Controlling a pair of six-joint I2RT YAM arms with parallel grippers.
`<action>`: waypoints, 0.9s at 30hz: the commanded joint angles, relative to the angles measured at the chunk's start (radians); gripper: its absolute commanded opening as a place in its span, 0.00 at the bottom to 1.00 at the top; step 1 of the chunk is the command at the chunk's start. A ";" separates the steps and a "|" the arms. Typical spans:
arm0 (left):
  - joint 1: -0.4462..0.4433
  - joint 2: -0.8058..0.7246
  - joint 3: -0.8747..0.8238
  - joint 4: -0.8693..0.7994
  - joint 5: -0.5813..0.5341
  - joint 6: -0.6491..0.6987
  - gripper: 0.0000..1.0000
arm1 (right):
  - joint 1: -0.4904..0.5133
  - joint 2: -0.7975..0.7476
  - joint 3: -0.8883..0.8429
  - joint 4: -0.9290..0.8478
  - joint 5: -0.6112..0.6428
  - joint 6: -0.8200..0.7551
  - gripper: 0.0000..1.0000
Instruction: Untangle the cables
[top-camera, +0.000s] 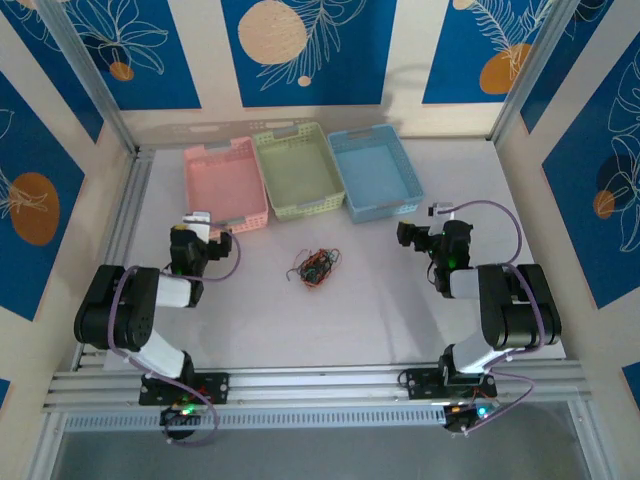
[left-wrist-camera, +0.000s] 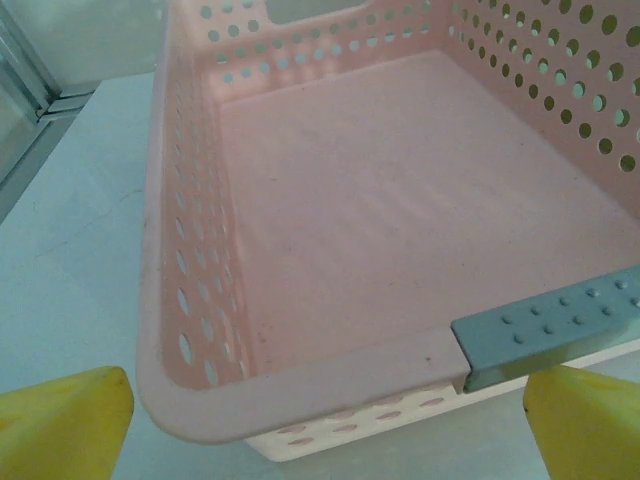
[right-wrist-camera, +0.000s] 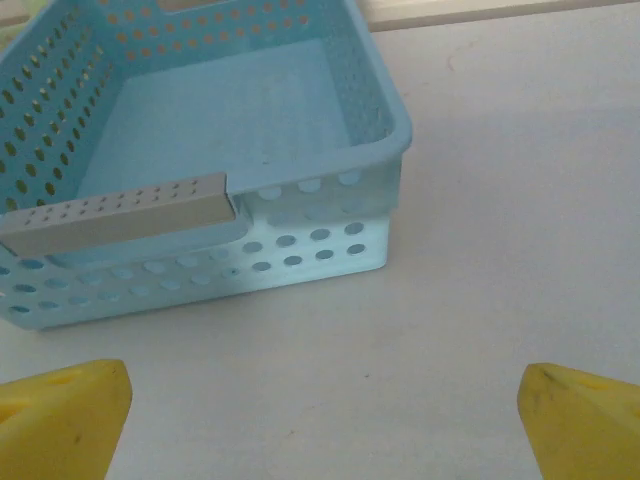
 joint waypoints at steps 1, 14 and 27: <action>-0.007 -0.012 -0.008 0.029 -0.009 -0.014 1.00 | -0.007 -0.007 0.015 -0.007 -0.072 -0.025 0.99; -0.007 -0.012 -0.009 0.030 -0.009 -0.015 1.00 | 0.002 -0.008 0.009 0.001 -0.052 -0.031 0.99; -0.007 -0.013 -0.007 0.030 -0.009 -0.015 1.00 | 0.010 -0.007 0.008 0.005 -0.033 -0.034 0.99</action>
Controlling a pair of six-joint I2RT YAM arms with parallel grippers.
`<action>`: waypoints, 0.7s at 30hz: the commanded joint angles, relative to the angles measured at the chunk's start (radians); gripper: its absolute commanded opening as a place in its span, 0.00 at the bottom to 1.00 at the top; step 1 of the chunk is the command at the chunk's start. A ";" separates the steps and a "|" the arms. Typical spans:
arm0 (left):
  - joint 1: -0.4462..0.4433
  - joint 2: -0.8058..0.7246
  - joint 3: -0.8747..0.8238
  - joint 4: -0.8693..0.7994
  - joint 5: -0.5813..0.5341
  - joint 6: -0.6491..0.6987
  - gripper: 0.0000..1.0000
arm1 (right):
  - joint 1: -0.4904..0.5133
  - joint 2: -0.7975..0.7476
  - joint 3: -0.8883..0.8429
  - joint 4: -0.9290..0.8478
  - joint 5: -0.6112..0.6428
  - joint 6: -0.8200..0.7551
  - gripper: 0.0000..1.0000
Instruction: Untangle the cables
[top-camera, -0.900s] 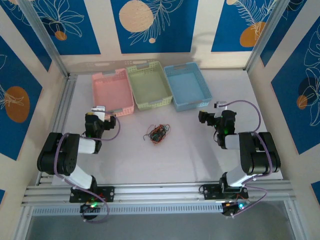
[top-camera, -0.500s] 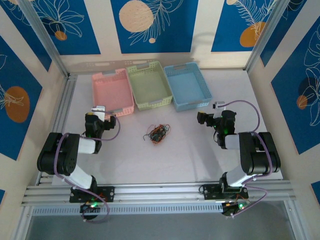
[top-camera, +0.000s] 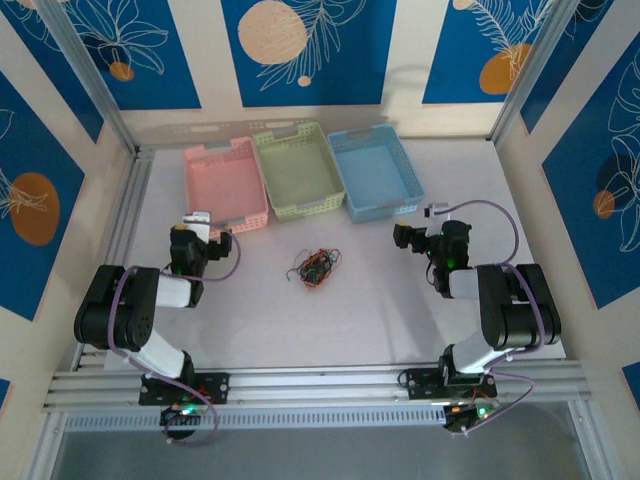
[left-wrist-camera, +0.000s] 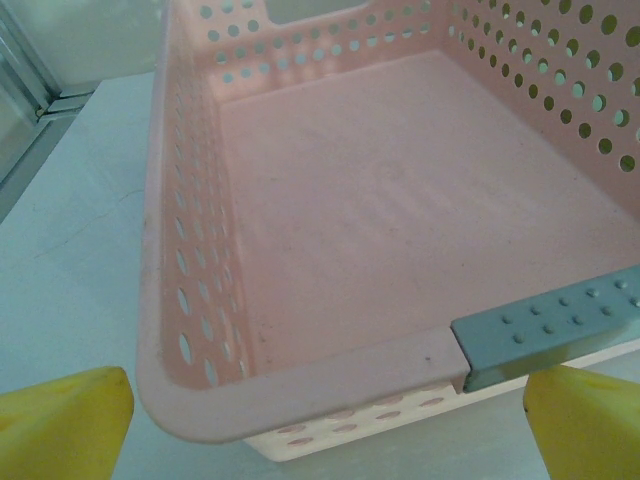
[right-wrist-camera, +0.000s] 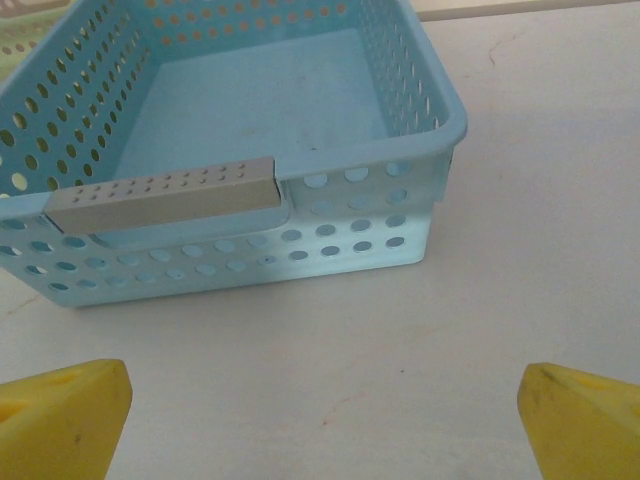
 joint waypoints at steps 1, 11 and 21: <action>-0.006 -0.012 -0.007 0.029 -0.008 -0.015 1.00 | -0.006 -0.006 0.011 0.007 -0.010 -0.017 0.99; -0.006 -0.012 -0.004 0.023 -0.004 -0.015 1.00 | -0.022 -0.006 0.017 -0.002 -0.044 -0.008 0.99; -0.011 -0.025 -0.038 0.088 -0.014 -0.010 1.00 | 0.008 -0.018 0.010 0.003 0.059 -0.008 0.99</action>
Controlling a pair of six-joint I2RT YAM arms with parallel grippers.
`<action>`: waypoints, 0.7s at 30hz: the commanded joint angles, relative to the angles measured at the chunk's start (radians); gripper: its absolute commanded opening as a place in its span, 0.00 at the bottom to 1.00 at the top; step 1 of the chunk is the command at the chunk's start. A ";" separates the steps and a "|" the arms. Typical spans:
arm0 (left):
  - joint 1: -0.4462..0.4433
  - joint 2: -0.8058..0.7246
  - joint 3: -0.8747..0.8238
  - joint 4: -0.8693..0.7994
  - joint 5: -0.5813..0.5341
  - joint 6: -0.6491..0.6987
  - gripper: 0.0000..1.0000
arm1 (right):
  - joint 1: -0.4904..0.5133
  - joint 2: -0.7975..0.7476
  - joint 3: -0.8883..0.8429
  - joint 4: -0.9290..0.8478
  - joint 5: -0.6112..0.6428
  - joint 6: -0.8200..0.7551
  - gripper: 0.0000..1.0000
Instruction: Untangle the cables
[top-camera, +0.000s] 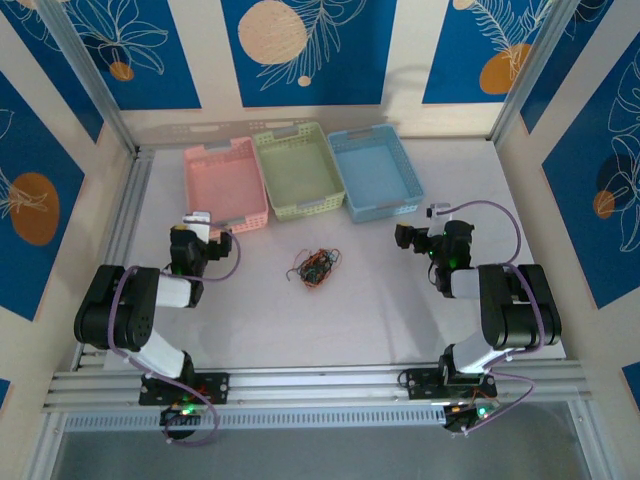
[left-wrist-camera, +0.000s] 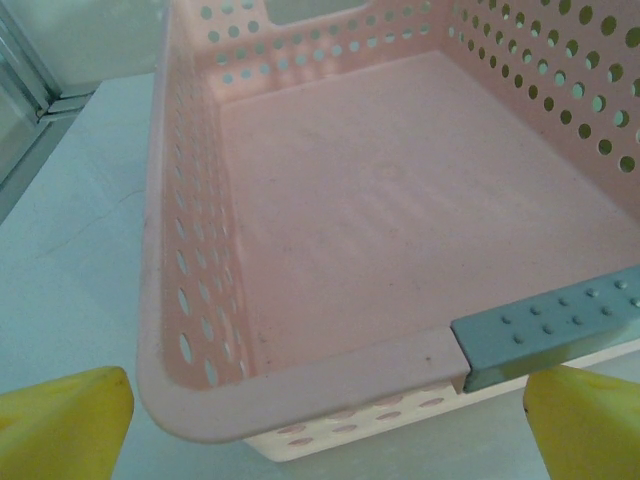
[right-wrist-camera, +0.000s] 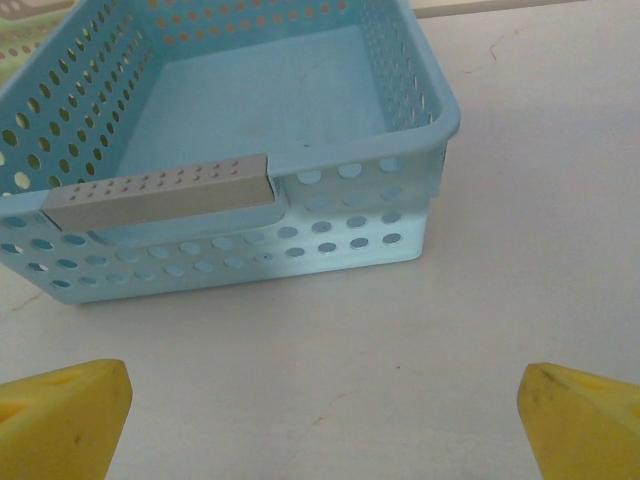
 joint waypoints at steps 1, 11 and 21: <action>-0.021 -0.057 -0.063 0.114 -0.030 0.001 1.00 | 0.040 -0.037 0.008 0.003 0.141 -0.004 0.99; -0.075 -0.729 -0.050 -0.602 -0.143 -0.430 1.00 | 0.056 -0.523 0.015 -0.438 0.297 0.376 0.99; -0.086 -0.723 -0.046 -0.750 0.552 -0.685 0.93 | 0.081 -0.524 0.194 -0.834 -0.187 0.513 0.91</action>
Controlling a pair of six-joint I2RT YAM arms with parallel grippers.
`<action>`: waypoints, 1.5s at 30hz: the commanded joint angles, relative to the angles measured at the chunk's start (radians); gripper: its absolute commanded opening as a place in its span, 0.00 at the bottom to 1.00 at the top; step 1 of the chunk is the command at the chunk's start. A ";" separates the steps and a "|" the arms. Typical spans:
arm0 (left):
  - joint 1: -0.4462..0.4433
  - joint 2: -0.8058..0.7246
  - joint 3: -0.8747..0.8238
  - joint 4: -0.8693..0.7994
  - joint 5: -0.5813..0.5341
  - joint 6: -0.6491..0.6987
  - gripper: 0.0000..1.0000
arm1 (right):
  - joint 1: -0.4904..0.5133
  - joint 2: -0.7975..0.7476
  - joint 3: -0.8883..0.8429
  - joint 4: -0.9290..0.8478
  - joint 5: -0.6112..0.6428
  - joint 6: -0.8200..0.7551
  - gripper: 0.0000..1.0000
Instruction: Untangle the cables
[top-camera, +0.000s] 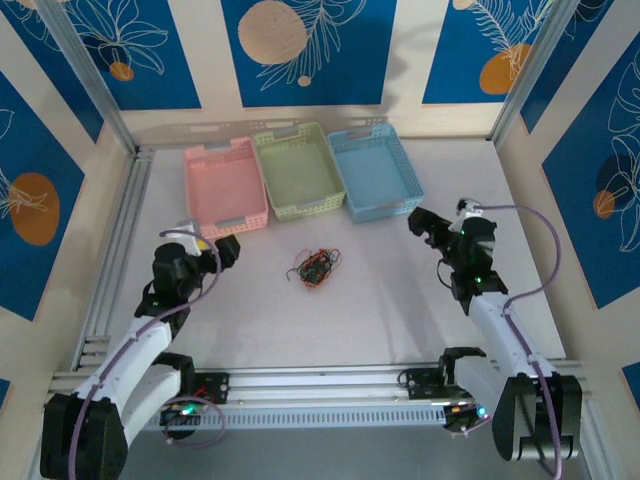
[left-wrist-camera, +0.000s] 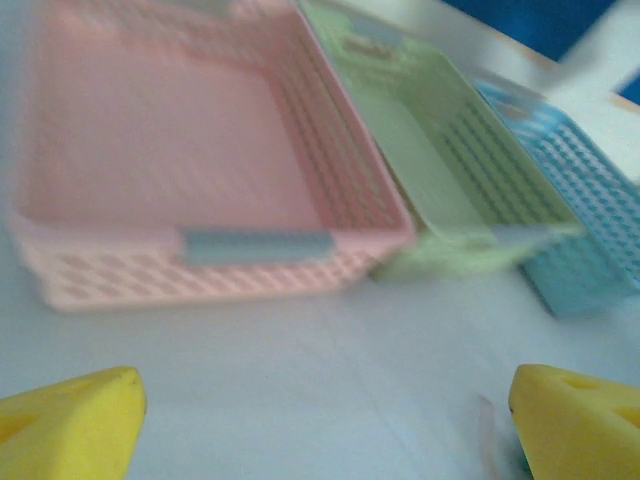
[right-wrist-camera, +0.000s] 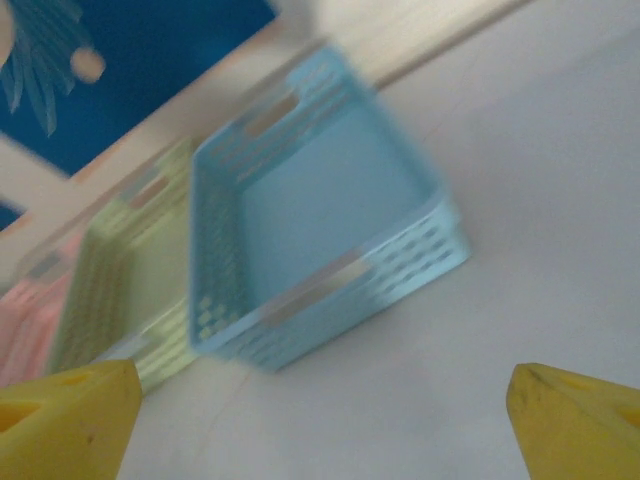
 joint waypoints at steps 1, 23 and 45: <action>-0.017 0.001 -0.026 -0.042 0.295 -0.152 0.92 | 0.080 0.089 0.112 -0.215 -0.201 0.005 0.89; -0.090 0.025 -0.126 -0.013 0.278 -0.172 0.91 | 0.377 0.694 0.565 -0.613 -0.342 -0.212 0.53; -0.092 0.087 -0.118 0.009 0.285 -0.165 0.91 | 0.395 0.937 0.766 -0.780 -0.388 -0.249 0.27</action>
